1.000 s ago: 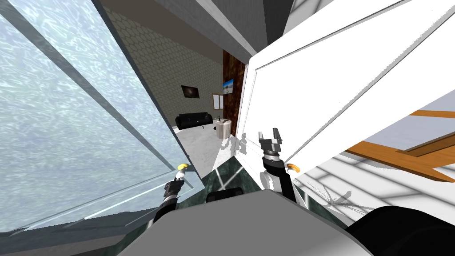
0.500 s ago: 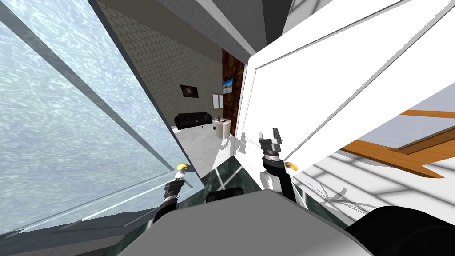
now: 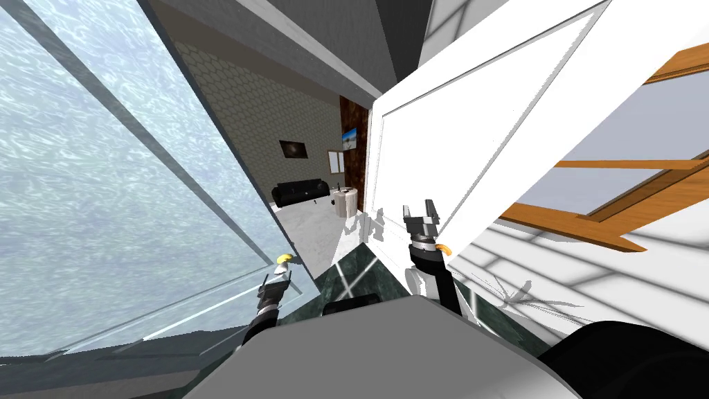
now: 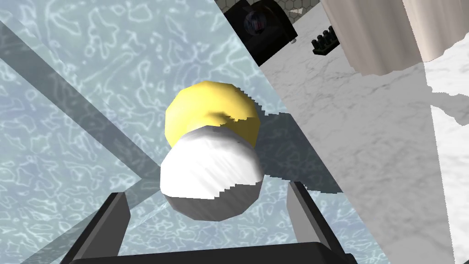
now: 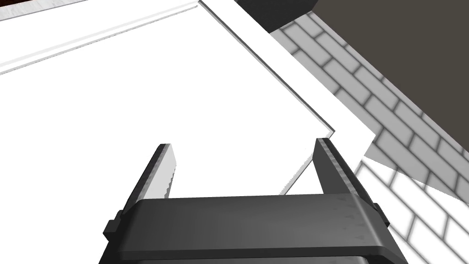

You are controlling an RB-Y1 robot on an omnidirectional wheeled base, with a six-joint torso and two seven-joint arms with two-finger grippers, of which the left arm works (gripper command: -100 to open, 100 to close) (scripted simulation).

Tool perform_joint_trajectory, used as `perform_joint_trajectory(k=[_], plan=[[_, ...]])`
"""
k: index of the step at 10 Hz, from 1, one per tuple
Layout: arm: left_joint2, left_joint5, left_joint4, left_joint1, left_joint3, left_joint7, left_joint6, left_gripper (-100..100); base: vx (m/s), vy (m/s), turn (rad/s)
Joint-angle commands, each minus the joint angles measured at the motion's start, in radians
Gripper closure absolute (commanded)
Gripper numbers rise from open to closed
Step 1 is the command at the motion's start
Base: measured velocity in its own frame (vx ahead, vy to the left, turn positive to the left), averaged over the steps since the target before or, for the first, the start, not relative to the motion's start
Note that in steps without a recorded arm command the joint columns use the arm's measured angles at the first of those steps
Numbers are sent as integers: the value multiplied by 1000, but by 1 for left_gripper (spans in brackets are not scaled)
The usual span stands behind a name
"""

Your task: Pull the door open

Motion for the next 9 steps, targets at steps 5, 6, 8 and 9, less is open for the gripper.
perform_joint_trajectory(k=[5,6,8,9], plan=[[-37,37,-58,33,-25,151,4,-100,-78,6,-25],[-37,37,-58,33,-25,159,4,-100,-56,-1,-12],[-54,54,-86,50,-37,224,6,-100,-61,2,-26],[-54,54,-86,50,-37,234,6,-100,-63,1,-12]])
